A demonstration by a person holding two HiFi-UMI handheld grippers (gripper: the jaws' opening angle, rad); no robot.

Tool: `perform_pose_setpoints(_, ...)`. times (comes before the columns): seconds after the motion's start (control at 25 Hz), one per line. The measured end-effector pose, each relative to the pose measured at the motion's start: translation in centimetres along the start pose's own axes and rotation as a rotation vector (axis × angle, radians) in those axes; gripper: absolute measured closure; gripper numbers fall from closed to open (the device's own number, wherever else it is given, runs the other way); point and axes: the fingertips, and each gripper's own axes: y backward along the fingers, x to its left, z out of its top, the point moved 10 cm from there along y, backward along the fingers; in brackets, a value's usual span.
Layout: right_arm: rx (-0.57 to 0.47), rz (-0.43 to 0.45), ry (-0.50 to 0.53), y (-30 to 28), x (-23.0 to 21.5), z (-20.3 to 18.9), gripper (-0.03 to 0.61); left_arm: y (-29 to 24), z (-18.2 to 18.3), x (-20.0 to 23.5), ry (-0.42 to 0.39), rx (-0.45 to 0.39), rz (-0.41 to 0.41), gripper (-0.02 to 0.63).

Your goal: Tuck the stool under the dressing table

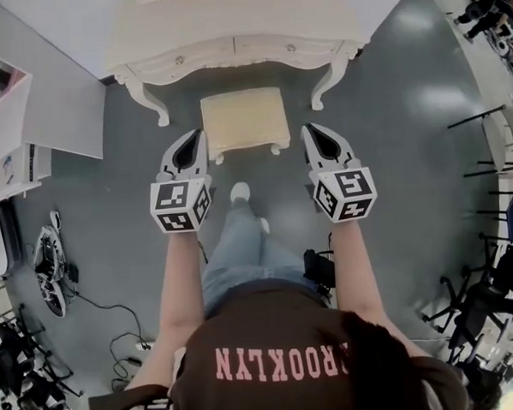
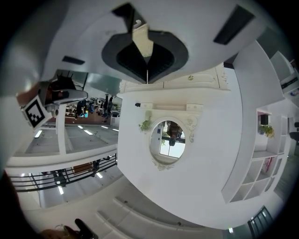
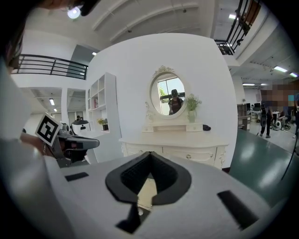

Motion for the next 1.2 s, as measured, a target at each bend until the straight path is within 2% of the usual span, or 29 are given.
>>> perform_pose_setpoints(0.36,0.072,-0.005,0.004,-6.3,-3.8,-0.2,0.58,-6.5,-0.7,3.5,0.051,0.071,0.031,0.607)
perform_pose_setpoints(0.68,0.167,0.011,0.013,-14.5,-6.4,-0.2,0.58,-13.2,-2.5,7.7,0.093,0.196,0.023,0.607)
perform_pose_setpoints(1.04,0.349,0.049,-0.019,-20.7,-7.8,-4.7,0.578,-18.0,-6.7,10.8,0.153,0.318,-0.014,0.606)
perform_pose_setpoints(1.12,0.376,0.047,-0.032,-21.4,-8.1,-6.0,0.557,-18.5,-8.0,10.8,0.168,0.348,-0.011,0.604)
perform_pose_setpoints(1.2,0.404,0.049,-0.05,-21.9,-8.4,-7.9,0.494,-19.0,-9.9,10.7,0.184,0.382,-0.013,0.584)
